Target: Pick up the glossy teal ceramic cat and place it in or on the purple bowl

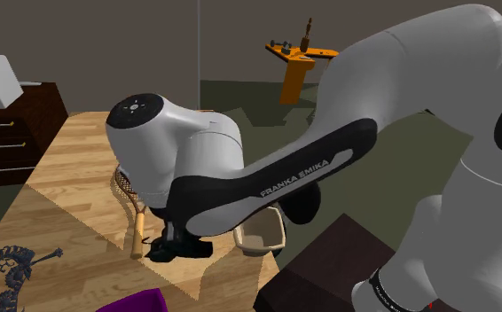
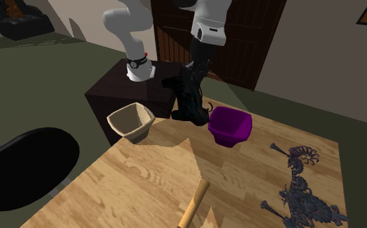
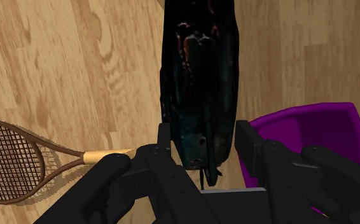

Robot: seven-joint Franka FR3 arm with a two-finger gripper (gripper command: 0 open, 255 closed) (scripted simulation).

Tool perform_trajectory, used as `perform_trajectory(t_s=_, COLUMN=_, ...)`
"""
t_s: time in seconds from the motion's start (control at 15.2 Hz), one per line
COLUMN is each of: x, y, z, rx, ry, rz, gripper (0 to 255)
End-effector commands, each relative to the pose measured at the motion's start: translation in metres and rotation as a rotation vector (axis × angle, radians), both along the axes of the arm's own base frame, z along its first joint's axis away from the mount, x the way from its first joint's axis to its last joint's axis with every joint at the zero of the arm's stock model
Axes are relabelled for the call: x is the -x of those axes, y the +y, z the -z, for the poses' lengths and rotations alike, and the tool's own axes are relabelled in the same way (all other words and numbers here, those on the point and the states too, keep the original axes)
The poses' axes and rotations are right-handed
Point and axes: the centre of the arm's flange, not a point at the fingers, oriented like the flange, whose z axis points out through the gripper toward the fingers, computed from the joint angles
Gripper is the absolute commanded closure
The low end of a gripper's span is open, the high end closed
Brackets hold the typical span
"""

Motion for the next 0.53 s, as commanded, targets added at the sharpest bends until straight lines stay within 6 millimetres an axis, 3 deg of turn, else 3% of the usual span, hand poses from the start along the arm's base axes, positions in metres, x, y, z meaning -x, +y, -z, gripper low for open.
perform_trajectory(t_s=0.0, x=0.011, y=0.020, z=-0.007, rx=-0.001, ry=-0.001, rz=0.000, gripper=255)
perform_trajectory(t_s=0.46, x=0.057, y=0.097, z=-0.027, rx=-0.001, ry=-0.001, rz=0.000, gripper=255)
